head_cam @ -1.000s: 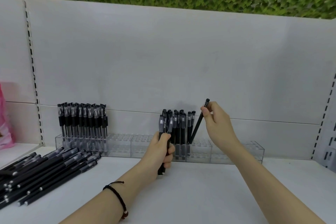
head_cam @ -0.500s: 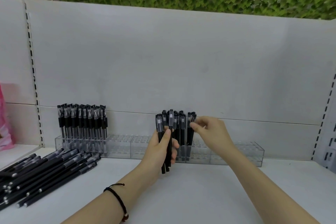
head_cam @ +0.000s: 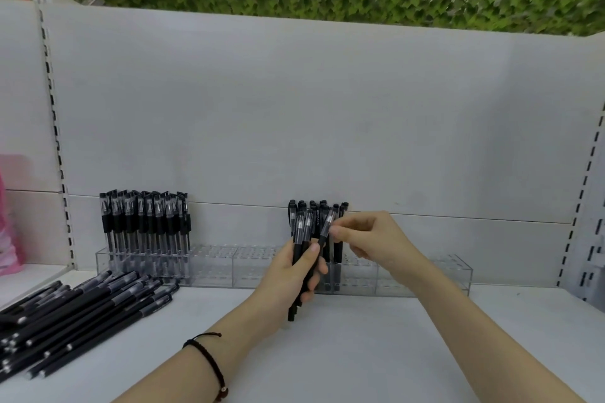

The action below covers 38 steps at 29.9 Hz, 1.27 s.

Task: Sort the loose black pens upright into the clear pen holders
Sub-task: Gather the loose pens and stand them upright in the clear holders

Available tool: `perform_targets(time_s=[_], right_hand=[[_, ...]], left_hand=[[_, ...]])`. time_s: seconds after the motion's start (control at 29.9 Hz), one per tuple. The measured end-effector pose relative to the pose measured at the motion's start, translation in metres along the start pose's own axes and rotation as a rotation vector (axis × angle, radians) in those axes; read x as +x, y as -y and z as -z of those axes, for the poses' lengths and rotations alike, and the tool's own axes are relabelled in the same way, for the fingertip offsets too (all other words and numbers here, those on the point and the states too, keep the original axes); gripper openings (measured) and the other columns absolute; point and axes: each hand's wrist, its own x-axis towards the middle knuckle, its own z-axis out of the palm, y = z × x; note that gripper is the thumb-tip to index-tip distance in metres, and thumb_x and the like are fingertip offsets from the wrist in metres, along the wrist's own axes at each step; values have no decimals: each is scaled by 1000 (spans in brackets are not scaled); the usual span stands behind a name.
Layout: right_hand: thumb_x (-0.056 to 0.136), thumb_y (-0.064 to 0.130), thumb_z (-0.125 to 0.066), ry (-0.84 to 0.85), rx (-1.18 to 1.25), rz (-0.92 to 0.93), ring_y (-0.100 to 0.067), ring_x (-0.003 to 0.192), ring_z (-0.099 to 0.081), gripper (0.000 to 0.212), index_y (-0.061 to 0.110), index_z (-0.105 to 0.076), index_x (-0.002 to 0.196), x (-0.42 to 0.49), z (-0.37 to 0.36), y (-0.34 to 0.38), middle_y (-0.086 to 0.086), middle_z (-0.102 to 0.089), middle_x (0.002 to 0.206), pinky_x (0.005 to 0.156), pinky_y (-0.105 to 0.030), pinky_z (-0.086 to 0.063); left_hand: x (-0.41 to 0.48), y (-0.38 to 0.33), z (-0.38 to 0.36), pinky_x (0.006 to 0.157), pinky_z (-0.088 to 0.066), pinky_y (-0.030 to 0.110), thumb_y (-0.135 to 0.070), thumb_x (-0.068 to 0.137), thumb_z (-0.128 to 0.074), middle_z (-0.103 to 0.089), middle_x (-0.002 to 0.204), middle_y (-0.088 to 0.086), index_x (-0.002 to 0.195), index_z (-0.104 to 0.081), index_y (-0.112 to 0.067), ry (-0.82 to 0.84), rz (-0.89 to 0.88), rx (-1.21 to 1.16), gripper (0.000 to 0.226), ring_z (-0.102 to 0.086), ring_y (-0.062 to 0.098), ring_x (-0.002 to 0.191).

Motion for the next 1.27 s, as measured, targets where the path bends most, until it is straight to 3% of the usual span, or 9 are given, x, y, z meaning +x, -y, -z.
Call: perform_targets(time_s=[0.1, 0.2, 0.33, 0.44, 0.64, 0.74, 0.9, 1.07, 1.27], right_hand=[[81, 20, -76, -6, 77, -76, -12, 48, -44, 15, 7, -75, 88, 1, 1, -3, -18, -71, 84, 42, -19, -29], [82, 20, -74, -2, 138, -106, -11, 48, -46, 17, 4, -75, 89, 3, 2, -5, -16, -73, 91, 41, -21, -28], [86, 17, -71, -30, 160, -114, -10, 46, -47, 14, 4, -72, 91, 5, -1, -6, -11, -72, 85, 38, -19, -27], [88, 8, -66, -220, 299, -57, -8, 40, -43, 4, 4, -67, 88, 10, 9, 1, -8, -66, 74, 36, -17, -25], [85, 5, -64, -600, 237, 113, -6, 46, -38, 15, 14, -62, 74, 14, 38, -1, 11, -49, 50, 50, -20, -35], [84, 9, -68, -583, 106, 139, -1, 51, -48, 14, 18, -64, 74, 16, 32, -8, 12, -57, 59, 59, -24, -40], [84, 12, -68, -518, -111, 174, 3, 54, -50, 14, 23, -62, 76, 18, 19, -15, 10, -64, 75, 57, -14, -40], [84, 14, -67, -543, -195, 213, 4, 51, -49, 10, 21, -62, 79, 21, 19, -10, 11, -64, 75, 54, -9, -37], [84, 20, -68, -469, -304, 159, -3, 53, -48, 7, 22, -64, 79, 23, 16, -21, 13, -62, 69, 60, -22, -40]], left_hand=[[0, 0, 2, 42, -32, 21, -25, 101, -47, -58, 62, -5, 105, -53, -8, 20, -3, -6, 18, -42, 8, 47], [2, 3, 2, 42, -33, 22, -24, 98, -51, -61, 76, 2, 113, -55, -7, 13, -10, -31, 23, -45, 10, 52], [3, 4, 4, 45, -42, 24, -26, 96, -54, -71, 86, 3, 114, -58, -12, 10, 20, -45, 23, -58, 13, 58], [2, 5, 2, 44, -49, 26, -27, 98, -51, -75, 91, 3, 116, -60, -21, -11, 101, -117, 21, -67, 15, 64], [7, 11, 9, 39, -25, 19, -36, 99, -48, -45, 56, -6, 118, -58, -22, -119, 123, 2, 25, -30, 7, 43], [10, 7, 6, 40, -20, 20, -42, 99, -44, -38, 52, -7, 107, -53, -15, -153, 160, -5, 30, -24, 8, 43], [11, -1, 3, 35, -15, 19, -30, 99, -31, -28, 44, -3, 58, -36, -12, -113, 279, -107, 45, -19, 9, 36], [9, -2, 4, 36, -17, 17, -15, 100, -34, -41, 53, -2, 86, -33, -12, -143, 163, -162, 14, -26, 8, 37], [9, 1, 4, 36, -18, 17, -14, 101, -39, -46, 56, -2, 96, -37, -13, -116, 149, -173, 5, -28, 9, 41]])
